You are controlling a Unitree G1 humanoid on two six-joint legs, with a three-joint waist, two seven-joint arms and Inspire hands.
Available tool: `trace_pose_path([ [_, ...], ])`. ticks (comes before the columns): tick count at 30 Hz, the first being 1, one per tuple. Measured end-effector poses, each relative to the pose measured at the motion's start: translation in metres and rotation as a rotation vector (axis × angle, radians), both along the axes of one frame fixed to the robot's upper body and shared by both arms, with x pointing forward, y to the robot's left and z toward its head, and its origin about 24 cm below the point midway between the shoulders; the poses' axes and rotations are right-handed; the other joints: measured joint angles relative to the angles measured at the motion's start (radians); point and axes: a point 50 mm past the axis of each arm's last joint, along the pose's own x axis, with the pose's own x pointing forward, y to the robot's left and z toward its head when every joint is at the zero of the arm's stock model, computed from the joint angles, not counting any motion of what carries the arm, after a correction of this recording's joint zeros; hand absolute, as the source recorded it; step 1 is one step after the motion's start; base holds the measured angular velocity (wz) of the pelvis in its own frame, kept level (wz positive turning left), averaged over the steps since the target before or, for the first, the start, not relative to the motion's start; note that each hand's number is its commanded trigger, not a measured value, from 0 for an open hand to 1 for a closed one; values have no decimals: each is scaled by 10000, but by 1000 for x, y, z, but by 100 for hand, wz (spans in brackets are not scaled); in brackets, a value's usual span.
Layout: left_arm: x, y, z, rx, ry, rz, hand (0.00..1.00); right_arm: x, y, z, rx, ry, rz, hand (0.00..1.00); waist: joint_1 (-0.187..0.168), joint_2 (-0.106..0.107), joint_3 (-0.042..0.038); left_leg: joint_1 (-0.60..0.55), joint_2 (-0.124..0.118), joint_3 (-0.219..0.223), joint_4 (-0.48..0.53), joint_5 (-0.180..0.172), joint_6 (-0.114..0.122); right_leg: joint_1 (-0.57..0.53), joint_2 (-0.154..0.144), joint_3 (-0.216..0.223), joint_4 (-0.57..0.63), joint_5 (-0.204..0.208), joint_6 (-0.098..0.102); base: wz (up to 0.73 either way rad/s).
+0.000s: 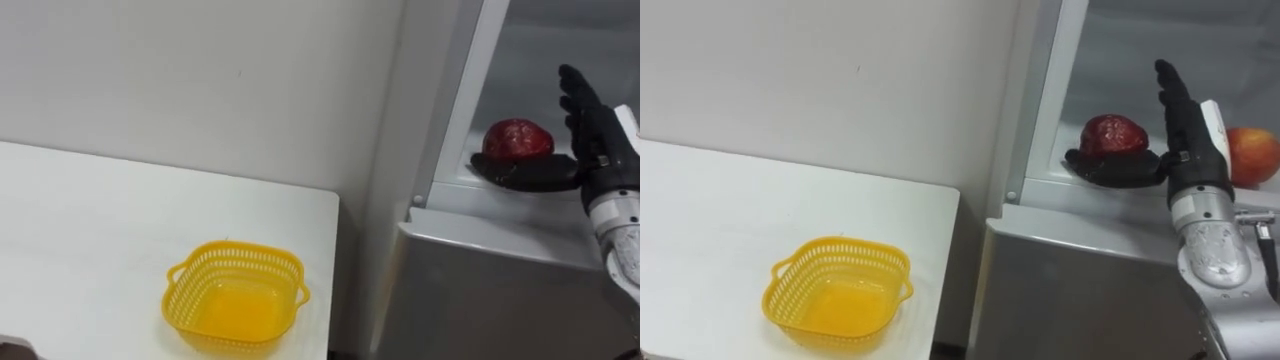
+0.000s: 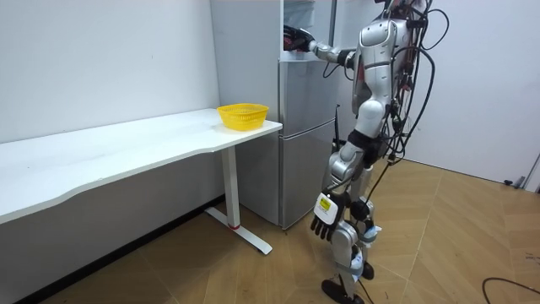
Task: Retrieve from the upper fridge
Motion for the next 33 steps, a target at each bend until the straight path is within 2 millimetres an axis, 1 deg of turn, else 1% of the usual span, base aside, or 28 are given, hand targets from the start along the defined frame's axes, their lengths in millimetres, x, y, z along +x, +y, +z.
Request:
trace_pose_path([
  [3, 1, 0, 0, 11, -45, -5, 0, 2, 0, 4, 30, 0, 150, 0, -10, -6, -5, -54, 0, -6, -3, 3, -2, -93, 3, 3, 1, 0, 0, 0],
  [8, 0, 1, 1, 34, -29, 20, 0, 5, 0, 4, -51, 211, 410, 0, -6, -22, -2, 22, 9, -26, -23, 4, -2, -18, 14, 5, 0, 1, 0, 0],
  [9, 1, 1, 1, 40, -44, 13, 0, 6, -1, 3, -48, 334, 476, 0, -11, -30, 8, 78, 10, -28, -30, 4, -2, 35, 13, 1, -1, 0, 0, 0],
  [10, 1, 1, 1, 49, -54, 8, 0, 6, -1, 1, -18, 440, 562, 0, 3, -40, 41, 164, 16, -28, -57, 4, -2, 113, 15, -3, -2, 0, 0, 0],
  [12, 1, 2, 1, 60, -54, 6, 0, 7, -2, -1, 5, 602, 684, 0, 16, -81, 61, 186, 18, -26, -66, 4, -2, 135, 14, -8, -3, 0, 0, 0],
  [13, 1, 2, 1, 66, -50, 13, 0, 7, -4, -2, 34, 701, 764, 0, 21, -126, 98, 190, 16, -24, -64, 4, -2, 177, 13, -6, -5, 0, 0, 0],
  [14, 1, 2, 1, 72, -23, 22, 0, 7, -5, -3, 44, 775, 794, 0, 33, -113, 118, 196, 16, -16, -59, 3, -2, 196, 14, -4, -10, 0, 0, 0],
  [17, 0, 2, 1, 6, 235, 93, 0, 10, -8, -9, 85, 1290, 925, 0, 85, -136, 102, 246, 14, 34, -29, 1, -2, 252, 15, 3, -11, 1, 1, 0],
  [18, -1, 2, 0, -5, 340, 124, 0, 10, -9, -10, 78, 1462, 962, 5, 91, -133, 103, 278, 14, 38, -36, -1, -2, 280, 17, 6, -5, 1, 1, 0],
  [19, -2, 2, 0, 15, 414, 155, 0, 11, -9, -11, 55, 1596, 1035, 59, 93, -127, 106, 291, 16, 34, -38, -3, -3, 304, 23, 4, -1, 1, 0, 0],
  [20, -2, 2, 0, 26, 449, 170, 0, 12, -9, -11, 48, 1648, 1066, 92, 93, -122, 108, 295, 17, 33, -39, -4, -4, 311, 34, 4, -1, 1, 0, 0],
  [21, -3, 3, 0, 49, 514, 198, 0, 13, -9, -10, 20, 1749, 1125, 100, 97, -104, 108, 297, 18, 31, -44, -5, -5, 312, 78, 9, 3, 2, -2, 0],
  [23, -4, 3, 0, 72, 579, 228, 0, 14, -8, -9, -8, 1854, 1229, 100, 95, -61, 88, 300, 23, 24, -41, -5, -6, 312, 96, 16, 4, 7, -11, 0],
  [25, -4, 2, 0, 65, 612, 241, 0, 15, -8, -9, 10, 1973, 1390, 100, 98, 43, 19, 324, 24, 20, -47, -5, -6, 329, 92, 10, 19, 7, -11, 0],
  [27, -4, 2, 0, 78, 599, 240, 0, 16, -8, -9, 46, 2035, 1460, 100, 105, 105, -18, 365, 24, 21, -55, -4, -5, 364, 88, 10, 22, 7, -11, 0],
  [33, -2, 3, 0, 111, 615, 257, 0, 18, -8, -10, -33, 2330, 1573, 100, 116, 119, -18, 419, 22, 21, -39, -1, -6, 422, 31, 9, 20, 6, -10, 0],
])
